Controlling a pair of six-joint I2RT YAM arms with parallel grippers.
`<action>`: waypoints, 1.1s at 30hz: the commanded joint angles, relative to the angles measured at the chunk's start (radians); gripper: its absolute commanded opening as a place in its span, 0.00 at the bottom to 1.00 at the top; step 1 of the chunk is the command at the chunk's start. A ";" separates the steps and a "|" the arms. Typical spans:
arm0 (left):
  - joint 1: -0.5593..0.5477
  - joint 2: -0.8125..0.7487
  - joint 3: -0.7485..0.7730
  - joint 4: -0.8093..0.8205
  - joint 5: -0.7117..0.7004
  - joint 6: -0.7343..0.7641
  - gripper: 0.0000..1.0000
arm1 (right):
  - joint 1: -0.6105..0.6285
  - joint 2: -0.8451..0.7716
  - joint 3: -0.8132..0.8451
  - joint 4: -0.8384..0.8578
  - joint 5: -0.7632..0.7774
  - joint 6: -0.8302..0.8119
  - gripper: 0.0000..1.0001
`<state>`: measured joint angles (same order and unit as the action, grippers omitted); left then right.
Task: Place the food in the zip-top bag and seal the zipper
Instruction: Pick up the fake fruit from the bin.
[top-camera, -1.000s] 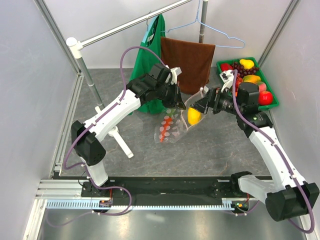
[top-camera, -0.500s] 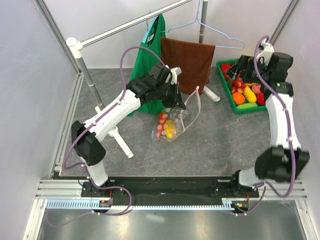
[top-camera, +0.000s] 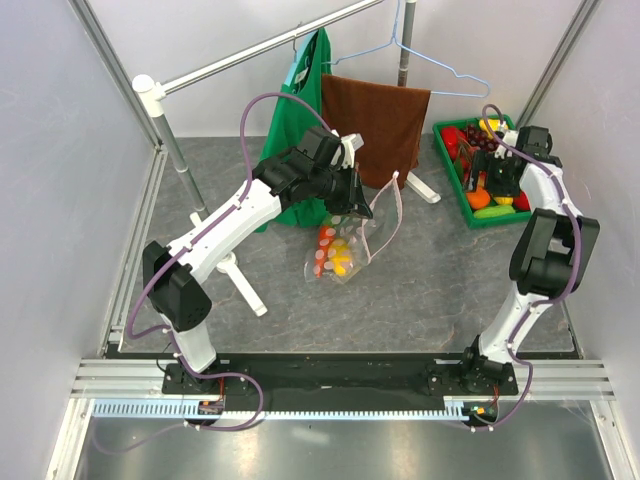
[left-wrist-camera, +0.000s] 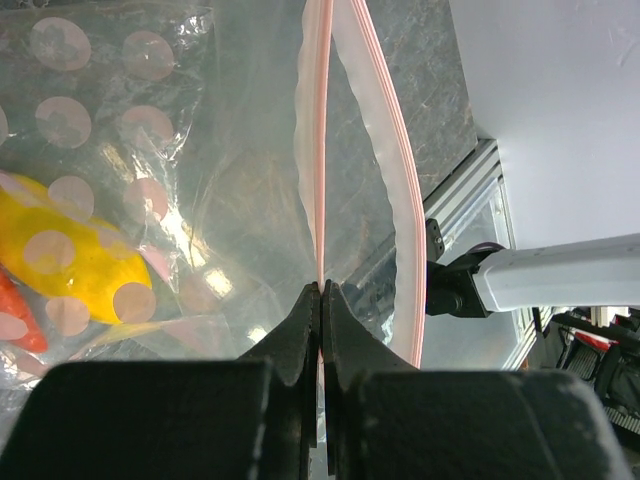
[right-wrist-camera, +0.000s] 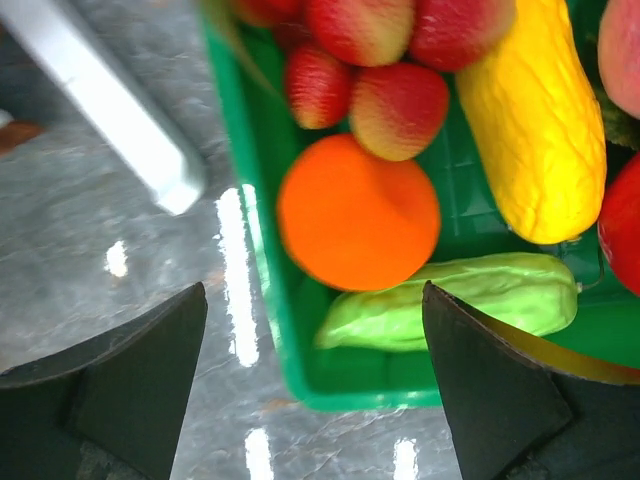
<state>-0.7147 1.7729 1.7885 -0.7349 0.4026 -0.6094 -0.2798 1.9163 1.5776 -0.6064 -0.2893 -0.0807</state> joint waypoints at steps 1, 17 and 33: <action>0.008 -0.018 0.011 0.034 0.025 -0.023 0.02 | -0.028 0.070 0.070 0.025 0.035 0.033 0.94; 0.008 -0.021 -0.001 0.037 0.025 -0.015 0.02 | -0.048 0.188 0.084 0.111 -0.053 0.179 0.84; 0.008 -0.012 -0.009 0.037 0.018 -0.015 0.02 | -0.119 -0.216 0.041 0.057 -0.370 0.229 0.51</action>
<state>-0.7147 1.7729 1.7855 -0.7261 0.4030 -0.6090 -0.3962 1.9026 1.5921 -0.5575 -0.4679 0.1169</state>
